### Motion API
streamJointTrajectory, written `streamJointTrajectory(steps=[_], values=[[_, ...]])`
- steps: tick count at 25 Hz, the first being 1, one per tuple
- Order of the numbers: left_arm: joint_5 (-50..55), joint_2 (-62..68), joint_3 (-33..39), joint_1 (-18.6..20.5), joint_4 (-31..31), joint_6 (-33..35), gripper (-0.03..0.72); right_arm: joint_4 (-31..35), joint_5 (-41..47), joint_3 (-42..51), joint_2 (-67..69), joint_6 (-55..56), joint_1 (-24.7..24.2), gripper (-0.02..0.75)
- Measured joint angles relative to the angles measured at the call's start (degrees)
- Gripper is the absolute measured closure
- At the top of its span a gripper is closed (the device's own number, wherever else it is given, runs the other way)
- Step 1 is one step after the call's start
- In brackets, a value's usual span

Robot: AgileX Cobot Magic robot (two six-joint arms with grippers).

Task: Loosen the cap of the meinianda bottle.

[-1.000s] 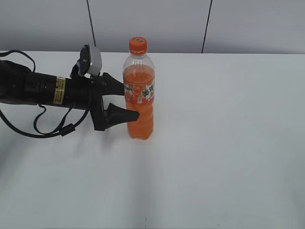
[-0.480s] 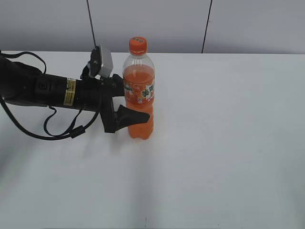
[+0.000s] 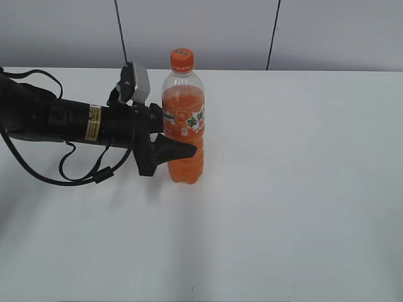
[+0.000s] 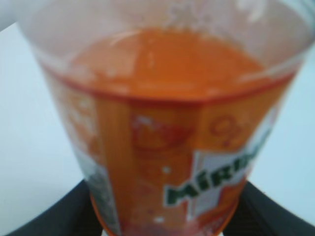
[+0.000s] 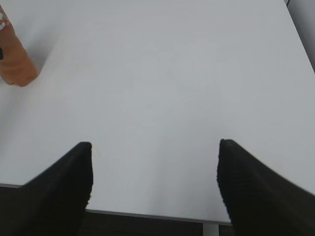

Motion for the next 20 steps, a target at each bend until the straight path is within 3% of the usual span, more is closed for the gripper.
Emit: streamJointTrajectory(steps=[7,16,20], values=[[-2.2,0.4,0.0,0.0,1.5,0.0,0.286,0.0,0.0,0.0,0.0,0.0,0.0,0.146],[-5.2,0.4,-0.4,0.0,8.9,-1.3,0.286,0.0,0.2,-2.9,0.1,0.0,0.0,0.147],[-5.5,0.4,-0.5,0.0,9.4,-1.6,0.286,0.0,1.3,-6.3,6.2,0.0,0.0,0.185]])
